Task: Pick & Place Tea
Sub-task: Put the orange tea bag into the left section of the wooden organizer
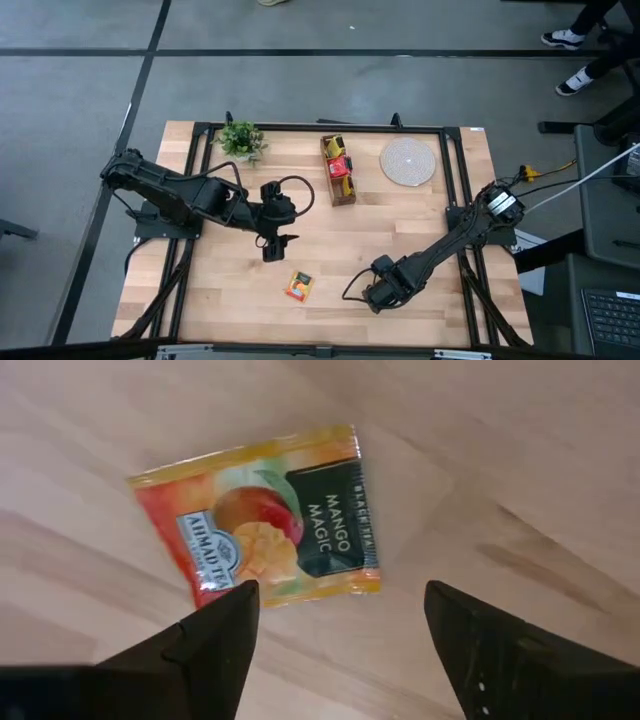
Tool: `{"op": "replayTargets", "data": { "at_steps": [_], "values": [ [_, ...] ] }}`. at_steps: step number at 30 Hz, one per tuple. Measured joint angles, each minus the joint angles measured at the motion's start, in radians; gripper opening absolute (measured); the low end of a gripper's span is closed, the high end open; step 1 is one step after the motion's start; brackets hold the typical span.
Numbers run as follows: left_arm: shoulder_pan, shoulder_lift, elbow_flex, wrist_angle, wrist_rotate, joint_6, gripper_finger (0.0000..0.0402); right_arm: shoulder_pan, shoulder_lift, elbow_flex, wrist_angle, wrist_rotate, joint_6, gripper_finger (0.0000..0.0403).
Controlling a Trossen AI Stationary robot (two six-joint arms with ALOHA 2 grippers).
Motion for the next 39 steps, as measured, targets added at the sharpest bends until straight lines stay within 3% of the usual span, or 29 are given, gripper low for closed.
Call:
{"op": "replayTargets", "data": {
  "at_steps": [8,11,14,21,23,29,33,39],
  "values": [
    [0.007,0.000,0.000,0.000,-0.008,0.000,0.0279,0.000,0.068,0.001,0.008,-0.025,-0.001,0.0282],
    [0.007,0.000,0.000,0.000,-0.007,0.000,0.0279,-0.001,0.080,0.004,0.022,-0.043,-0.002,0.0258],
    [0.007,0.000,0.000,0.000,-0.006,0.000,0.0279,-0.001,0.082,0.005,0.035,-0.044,-0.001,0.0205],
    [0.007,0.000,0.000,0.001,-0.007,-0.001,0.0278,0.000,0.083,0.003,0.036,-0.053,-0.001,0.0036],
    [0.007,0.000,0.000,0.001,-0.007,0.000,0.0278,0.000,0.084,0.003,0.036,-0.053,-0.001,0.0012],
    [0.007,0.000,0.000,0.001,-0.006,-0.014,0.0280,0.000,0.083,0.016,0.023,-0.041,-0.012,0.0010],
    [0.009,0.000,0.000,0.002,0.008,-0.064,0.0280,0.000,0.085,0.092,-0.055,0.026,-0.058,0.0006],
    [0.044,0.000,0.000,0.059,0.134,-0.116,0.0280,0.000,0.084,0.272,-0.266,0.165,-0.205,0.0004]
  ]
}}
